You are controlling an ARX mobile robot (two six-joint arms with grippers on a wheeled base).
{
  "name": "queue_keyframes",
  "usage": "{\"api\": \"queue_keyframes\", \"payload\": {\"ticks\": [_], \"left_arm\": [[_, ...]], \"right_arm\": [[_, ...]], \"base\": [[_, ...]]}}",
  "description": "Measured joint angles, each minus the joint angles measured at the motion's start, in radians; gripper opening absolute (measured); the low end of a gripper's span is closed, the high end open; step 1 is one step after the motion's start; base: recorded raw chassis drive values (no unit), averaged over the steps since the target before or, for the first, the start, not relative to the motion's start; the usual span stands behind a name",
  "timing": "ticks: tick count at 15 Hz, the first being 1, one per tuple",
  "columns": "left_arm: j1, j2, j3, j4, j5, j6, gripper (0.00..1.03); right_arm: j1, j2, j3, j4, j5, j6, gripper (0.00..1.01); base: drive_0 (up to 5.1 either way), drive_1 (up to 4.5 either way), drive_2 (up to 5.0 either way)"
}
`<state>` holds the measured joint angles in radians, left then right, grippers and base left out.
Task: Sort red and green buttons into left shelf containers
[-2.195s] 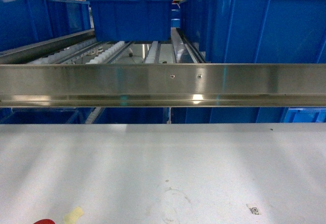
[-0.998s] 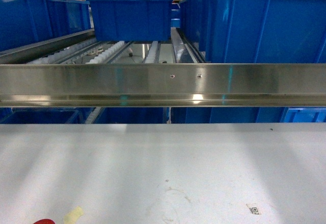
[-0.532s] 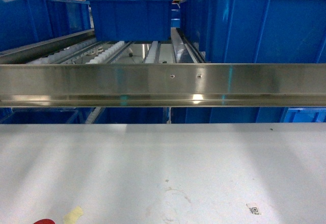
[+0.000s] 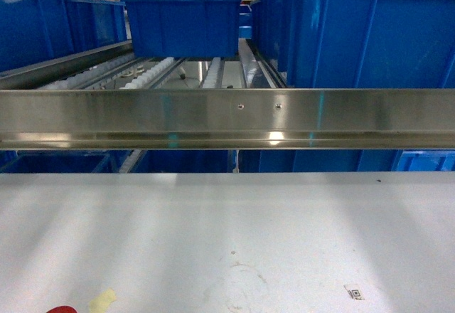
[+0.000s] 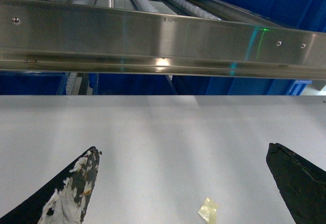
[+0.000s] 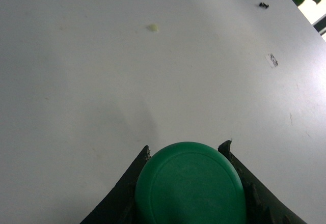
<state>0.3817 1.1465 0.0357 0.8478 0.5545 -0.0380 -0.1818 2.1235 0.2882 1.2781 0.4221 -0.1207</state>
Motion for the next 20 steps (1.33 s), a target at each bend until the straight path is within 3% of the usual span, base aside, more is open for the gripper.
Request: {"api": "queue_keyframes", "payload": {"ticks": [3, 6, 7, 8, 9, 10, 11, 13, 16, 20], "left_arm": [[0.0, 0.0, 0.0, 0.0, 0.0, 0.0, 0.98], [0.0, 0.0, 0.0, 0.0, 0.0, 0.0, 0.98], [0.0, 0.0, 0.0, 0.0, 0.0, 0.0, 0.98], [0.0, 0.0, 0.0, 0.0, 0.0, 0.0, 0.98], [-0.08, 0.093, 0.025, 0.069, -0.034, -0.012, 0.98], [-0.236, 0.332, 0.081, 0.076, -0.103, -0.043, 0.98], [-0.289, 0.307, 0.076, 0.064, -0.122, -0.054, 0.98], [-0.354, 0.263, 0.076, 0.035, -0.14, -0.066, 0.98], [-0.463, 0.148, 0.071, -0.101, -0.185, -0.089, 0.98], [-0.514, 0.079, 0.069, -0.177, -0.216, -0.094, 0.98]], "right_arm": [[0.061, -0.264, -0.053, 0.003, -0.064, 0.0, 0.33], [0.104, -0.644, -0.103, -0.046, -0.164, -0.003, 0.33], [0.1, -0.851, -0.109, -0.194, -0.208, -0.004, 0.32], [0.04, -1.181, -0.112, -0.402, -0.299, -0.029, 0.32], [0.024, -1.165, -0.111, -0.403, -0.304, -0.039, 0.32], [0.024, -1.171, -0.112, -0.395, -0.308, -0.039, 0.32], [0.024, -1.17, -0.112, -0.396, -0.308, -0.039, 0.32], [0.024, -1.17, -0.112, -0.395, -0.308, -0.039, 0.32], [0.024, -1.17, -0.112, -0.395, -0.308, -0.039, 0.32], [0.024, -1.17, -0.112, -0.395, -0.308, -0.039, 0.32]], "base": [[0.0, 0.0, 0.0], [0.0, 0.0, 0.0], [0.0, 0.0, 0.0], [0.0, 0.0, 0.0], [0.0, 0.0, 0.0], [0.0, 0.0, 0.0], [0.0, 0.0, 0.0], [0.0, 0.0, 0.0], [0.0, 0.0, 0.0], [0.0, 0.0, 0.0]]}}
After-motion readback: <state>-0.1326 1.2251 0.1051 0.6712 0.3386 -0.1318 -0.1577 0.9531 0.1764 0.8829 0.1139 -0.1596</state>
